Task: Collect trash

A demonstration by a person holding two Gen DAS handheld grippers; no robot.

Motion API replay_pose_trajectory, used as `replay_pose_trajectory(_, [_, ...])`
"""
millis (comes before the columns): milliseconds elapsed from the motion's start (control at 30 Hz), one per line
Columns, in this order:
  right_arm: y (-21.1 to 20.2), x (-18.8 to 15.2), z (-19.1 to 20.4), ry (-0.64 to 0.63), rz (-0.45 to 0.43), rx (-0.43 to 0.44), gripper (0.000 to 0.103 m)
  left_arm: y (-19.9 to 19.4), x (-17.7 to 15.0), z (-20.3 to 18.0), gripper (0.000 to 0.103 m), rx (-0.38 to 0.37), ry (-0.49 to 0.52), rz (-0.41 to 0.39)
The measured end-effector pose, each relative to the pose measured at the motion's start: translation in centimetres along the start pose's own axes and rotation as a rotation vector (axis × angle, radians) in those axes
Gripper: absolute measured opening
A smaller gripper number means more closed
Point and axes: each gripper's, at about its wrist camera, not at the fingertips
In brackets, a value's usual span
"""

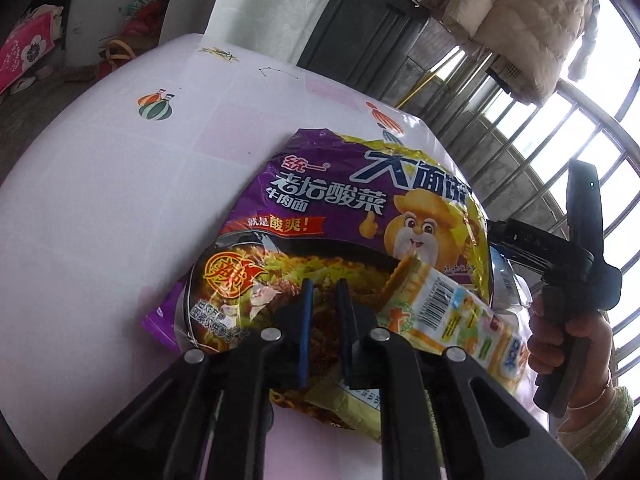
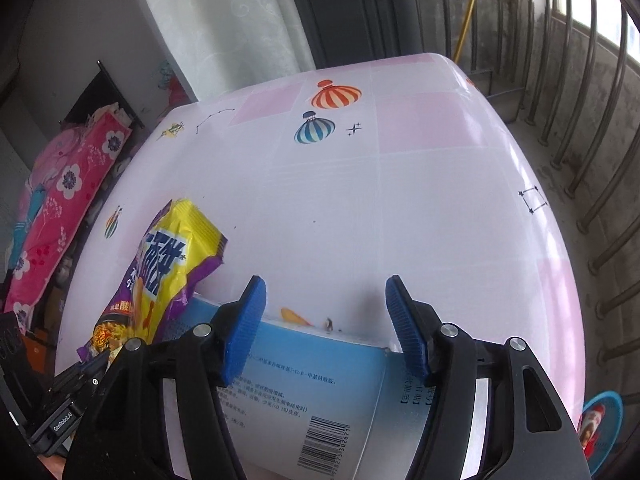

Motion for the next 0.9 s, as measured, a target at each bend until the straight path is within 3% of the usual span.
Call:
replay_pose_trajectory(333, [-4.7, -8.2, 2.1, 0.065, -0.007, 0.020, 0.060, -4.8, -6.2, 0.5, 0.011, -0.032, 0.081, 0.031])
replay_pose_trajectory(500, [-7.8, -13.4, 3.7, 0.104, -0.026, 0.016, 0.060, -7.8, -9.9, 1.7, 0.011, -0.046, 0.064, 0.047])
replay_pose_trajectory(667, [-9.7, -15.2, 4.3, 0.105, -0.053, 0.031, 0.059, -9.6, -11.5, 2.7, 0.011, -0.047, 0.038, 0.045])
replay_pose_trajectory(733, [-10.8, -15.1, 4.1, 0.133, -0.067, 0.041, 0.059, -10.9, -11.4, 3.0, 0.012, -0.047, 0.019, 0.017])
replay_pose_trajectory(900, [-15.1, -16.1, 3.7, 0.143, -0.144, 0.021, 0.060, -15.2, -12.0, 3.6, 0.027, -0.055, 0.011, -0.085])
Point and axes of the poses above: each gripper's, at about its wrist camera, not at the fingertips, and y roughly the way its jaws point, z to its left, x to its top, and after that the axes turned 11 degrees about x, right-handed
